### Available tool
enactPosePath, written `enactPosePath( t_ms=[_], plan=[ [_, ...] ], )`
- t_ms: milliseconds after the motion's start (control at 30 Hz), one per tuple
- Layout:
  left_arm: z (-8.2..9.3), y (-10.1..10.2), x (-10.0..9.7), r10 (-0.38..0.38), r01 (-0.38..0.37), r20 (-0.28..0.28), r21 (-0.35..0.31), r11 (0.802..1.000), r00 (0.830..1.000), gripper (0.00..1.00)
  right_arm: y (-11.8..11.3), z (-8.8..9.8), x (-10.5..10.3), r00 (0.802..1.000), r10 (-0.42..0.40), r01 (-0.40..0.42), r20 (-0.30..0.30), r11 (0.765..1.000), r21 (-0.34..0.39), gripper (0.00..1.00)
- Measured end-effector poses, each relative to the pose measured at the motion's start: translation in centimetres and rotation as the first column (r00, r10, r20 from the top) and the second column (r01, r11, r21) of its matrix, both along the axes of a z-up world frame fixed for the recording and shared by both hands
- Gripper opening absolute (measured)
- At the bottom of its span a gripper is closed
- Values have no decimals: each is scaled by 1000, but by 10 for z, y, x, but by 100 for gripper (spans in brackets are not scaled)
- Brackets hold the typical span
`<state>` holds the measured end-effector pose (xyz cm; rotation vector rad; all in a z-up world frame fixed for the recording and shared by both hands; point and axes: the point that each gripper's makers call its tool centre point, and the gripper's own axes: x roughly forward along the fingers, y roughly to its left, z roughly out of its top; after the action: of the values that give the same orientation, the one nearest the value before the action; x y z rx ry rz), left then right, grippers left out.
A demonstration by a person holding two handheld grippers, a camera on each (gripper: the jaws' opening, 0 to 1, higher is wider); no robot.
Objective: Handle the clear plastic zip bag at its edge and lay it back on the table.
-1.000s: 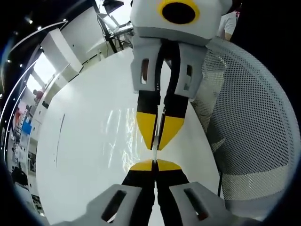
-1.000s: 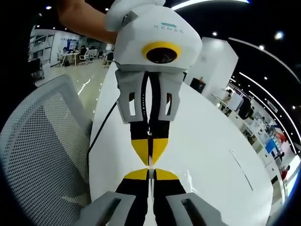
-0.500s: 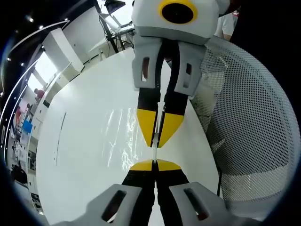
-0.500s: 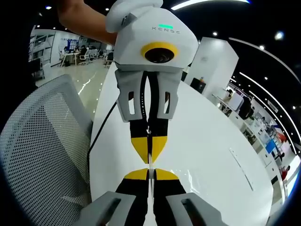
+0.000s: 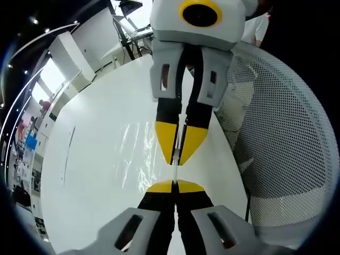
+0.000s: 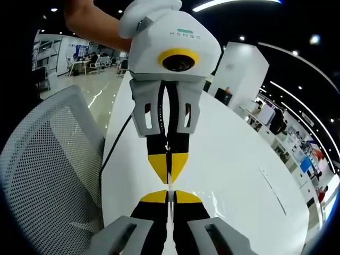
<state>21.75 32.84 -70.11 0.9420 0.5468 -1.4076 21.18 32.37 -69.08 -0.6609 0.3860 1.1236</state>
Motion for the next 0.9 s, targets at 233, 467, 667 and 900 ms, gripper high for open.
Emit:
enactPosePath(
  t_ms=[233,467,667,900],
  plan=[
    [0,1,1,0,0,1,4,1000,1000,0,0,1,0,1000,2,-2,0,1000,2,0],
    [3,-1,1,1,-1,6,4,1000,1000,0,-3,2,1,1000,3,-3,5,1000,2,0],
    [3,-2,0,-2,2,7,2,1000,1000,0,-3,3,0,1000,-1,1,5,1000,4,0],
    [3,-1,0,-5,5,9,6,1000,1000,0,-4,2,-3,1000,-2,2,4,1000,-2,0]
  ],
)
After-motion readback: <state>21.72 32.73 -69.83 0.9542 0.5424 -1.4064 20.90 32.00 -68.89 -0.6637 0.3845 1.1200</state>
